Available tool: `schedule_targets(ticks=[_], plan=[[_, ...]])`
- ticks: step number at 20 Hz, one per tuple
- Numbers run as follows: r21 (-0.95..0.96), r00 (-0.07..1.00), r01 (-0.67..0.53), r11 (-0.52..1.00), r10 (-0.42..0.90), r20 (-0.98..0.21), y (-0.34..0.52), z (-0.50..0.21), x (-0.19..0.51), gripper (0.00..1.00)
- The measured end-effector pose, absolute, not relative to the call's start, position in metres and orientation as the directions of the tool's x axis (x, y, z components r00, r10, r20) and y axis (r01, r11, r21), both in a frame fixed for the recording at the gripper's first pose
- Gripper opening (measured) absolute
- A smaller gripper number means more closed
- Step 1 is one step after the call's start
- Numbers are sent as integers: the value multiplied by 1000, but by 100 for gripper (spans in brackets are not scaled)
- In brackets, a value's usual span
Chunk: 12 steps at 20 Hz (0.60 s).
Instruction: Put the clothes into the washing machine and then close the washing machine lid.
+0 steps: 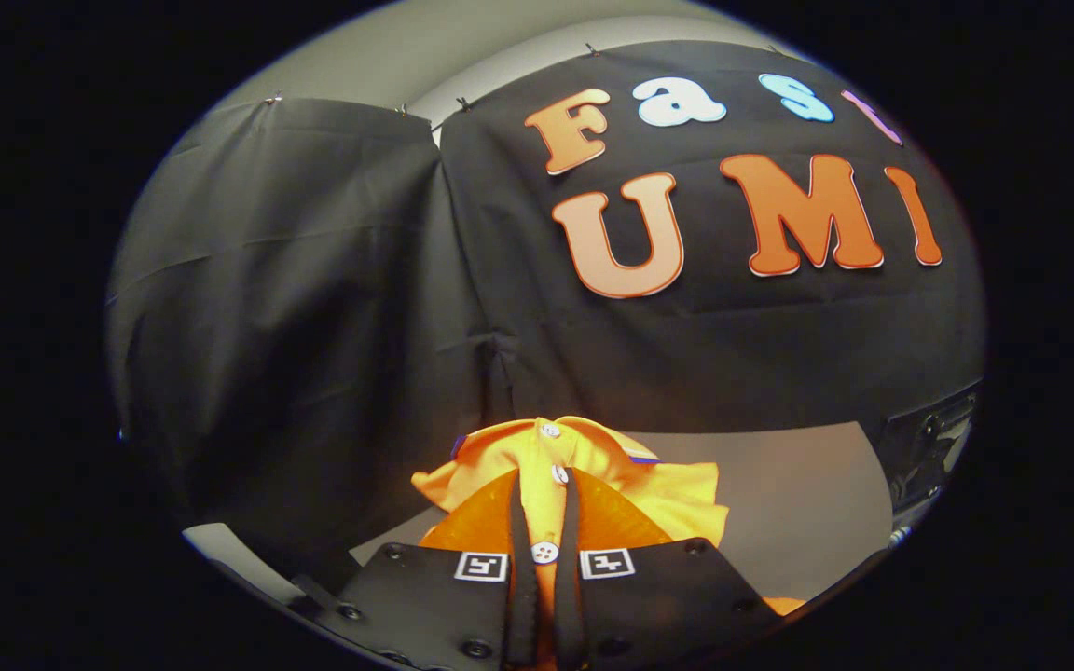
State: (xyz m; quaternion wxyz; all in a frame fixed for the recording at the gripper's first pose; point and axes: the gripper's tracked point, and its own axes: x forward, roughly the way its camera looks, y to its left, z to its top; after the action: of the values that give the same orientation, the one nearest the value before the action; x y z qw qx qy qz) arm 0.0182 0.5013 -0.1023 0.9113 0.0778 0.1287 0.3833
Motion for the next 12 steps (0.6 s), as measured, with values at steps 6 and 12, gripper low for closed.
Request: schedule_targets(ticks=[6,12], plan=[[277,691,-676,683,718,-83,471,-49,9,15],[270,722,-661,700,692,-27,412,-6,20,15]])
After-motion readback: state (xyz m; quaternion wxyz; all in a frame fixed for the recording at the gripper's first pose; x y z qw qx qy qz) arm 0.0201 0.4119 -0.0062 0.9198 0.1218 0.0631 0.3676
